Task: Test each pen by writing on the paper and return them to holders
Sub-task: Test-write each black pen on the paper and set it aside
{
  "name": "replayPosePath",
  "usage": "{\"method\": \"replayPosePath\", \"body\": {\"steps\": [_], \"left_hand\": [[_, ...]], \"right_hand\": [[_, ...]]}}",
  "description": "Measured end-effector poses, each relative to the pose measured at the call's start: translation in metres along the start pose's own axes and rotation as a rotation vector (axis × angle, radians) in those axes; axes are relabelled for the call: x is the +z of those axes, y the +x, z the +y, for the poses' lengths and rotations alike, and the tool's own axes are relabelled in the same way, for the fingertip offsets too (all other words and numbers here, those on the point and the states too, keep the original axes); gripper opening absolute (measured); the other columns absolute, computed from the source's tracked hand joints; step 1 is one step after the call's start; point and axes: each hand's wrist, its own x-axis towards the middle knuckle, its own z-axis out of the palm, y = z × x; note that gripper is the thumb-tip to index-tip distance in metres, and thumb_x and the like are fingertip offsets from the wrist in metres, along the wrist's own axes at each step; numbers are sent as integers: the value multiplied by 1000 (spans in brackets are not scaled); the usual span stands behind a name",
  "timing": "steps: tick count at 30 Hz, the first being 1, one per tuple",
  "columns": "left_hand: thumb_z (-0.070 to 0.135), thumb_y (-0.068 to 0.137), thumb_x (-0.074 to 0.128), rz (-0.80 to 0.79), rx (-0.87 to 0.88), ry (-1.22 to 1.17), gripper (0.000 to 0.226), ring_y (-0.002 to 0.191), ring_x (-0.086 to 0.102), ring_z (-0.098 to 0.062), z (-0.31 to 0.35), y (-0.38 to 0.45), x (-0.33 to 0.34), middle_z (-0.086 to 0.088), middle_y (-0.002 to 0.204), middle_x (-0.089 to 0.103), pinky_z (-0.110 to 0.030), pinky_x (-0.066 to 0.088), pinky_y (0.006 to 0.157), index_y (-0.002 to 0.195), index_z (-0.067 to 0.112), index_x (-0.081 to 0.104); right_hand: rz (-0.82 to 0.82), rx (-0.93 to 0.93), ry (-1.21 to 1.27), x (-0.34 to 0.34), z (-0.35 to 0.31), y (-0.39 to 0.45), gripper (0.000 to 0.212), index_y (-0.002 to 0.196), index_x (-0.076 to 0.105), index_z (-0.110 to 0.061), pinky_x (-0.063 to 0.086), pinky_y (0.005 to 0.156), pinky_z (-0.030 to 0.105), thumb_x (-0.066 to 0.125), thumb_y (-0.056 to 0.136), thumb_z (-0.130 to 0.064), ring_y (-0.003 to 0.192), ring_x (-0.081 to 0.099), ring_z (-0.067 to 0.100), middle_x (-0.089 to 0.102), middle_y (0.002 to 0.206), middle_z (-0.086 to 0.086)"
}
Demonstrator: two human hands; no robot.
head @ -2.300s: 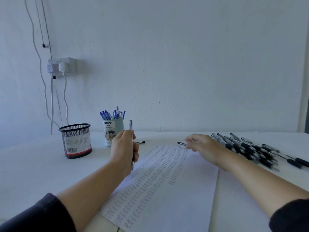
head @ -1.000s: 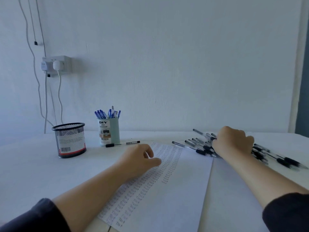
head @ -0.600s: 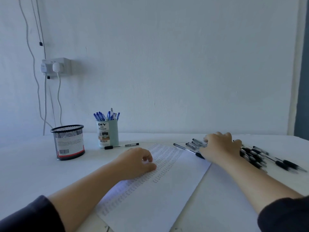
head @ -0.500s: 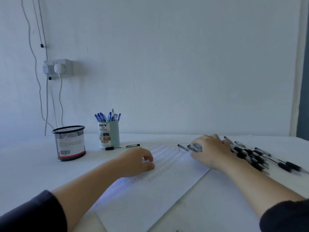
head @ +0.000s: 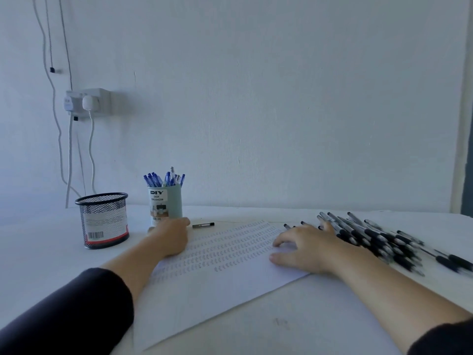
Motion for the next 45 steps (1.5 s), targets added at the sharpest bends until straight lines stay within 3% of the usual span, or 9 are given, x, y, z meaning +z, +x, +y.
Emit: {"method": "replayPosePath", "body": {"steps": [9,13,18,21,26,35,40,43,45], "left_hand": [[20,97,46,119,-12,119,21,117,39,-28,-3,-4,3,-9,120,46,-45,38,99,111,11,59],[17,95,54,282,120,-108,8,91,49,-20,-3,-8,2,-5,105,55,-30,42,81,90,11,54],[-5,86,47,413,207,-275,18,82,51,-26,11,-17,-2,-7,88,57,-34,41,72,90,11,42],[26,84,58,431,211,-122,16,86,49,-22,17,-24,-6,1,84,56,-32,29,77,88,15,48],[77,73,50,381,122,146,58,83,41,-16,24,-36,-13,10,62,42,-37,27,87,61,21,41],[70,63,35,446,153,137,55,53,38,-11,29,-42,-16,6,49,39,-32,26,77,50,17,38],[70,68,39,464,153,106,57,53,39,-12,27,-40,-16,6,49,38,-31,25,76,50,16,38],[76,70,50,472,198,110,60,71,47,-15,25,-37,-15,6,65,46,-32,30,78,59,17,47],[51,80,65,474,302,-3,39,85,50,-18,23,-35,-10,2,87,50,-29,39,78,82,12,62]], "right_hand": [[19,7,-17,1,0,-3,43,125,51,-41,-9,114,53,46,87,-61,137,29,10,47,138,-10],[31,13,-22,1,-1,-4,43,125,51,-42,-11,113,54,45,87,-61,135,32,10,48,137,-11],[33,30,-14,2,0,-5,42,124,51,-43,-12,113,53,45,86,-62,135,33,10,50,136,-10],[29,35,-20,1,-1,-4,43,123,51,-44,-13,113,54,44,86,-62,136,32,10,51,135,-9],[31,41,-52,0,-2,-5,43,124,51,-43,-17,110,55,44,86,-62,138,28,12,50,135,-9],[28,44,-90,-2,-7,-8,43,125,53,-40,-16,109,57,38,90,-60,138,26,13,51,133,-6],[21,27,-115,-1,-10,-8,53,126,53,-36,-14,109,61,33,88,-67,139,23,14,48,136,-5],[-4,-13,-143,0,-17,-8,67,136,44,-33,-11,110,61,32,84,-74,142,17,16,39,145,-4],[-60,-30,-142,1,-22,-10,73,142,37,-31,-11,110,59,33,83,-75,144,12,17,33,149,-1]]}}
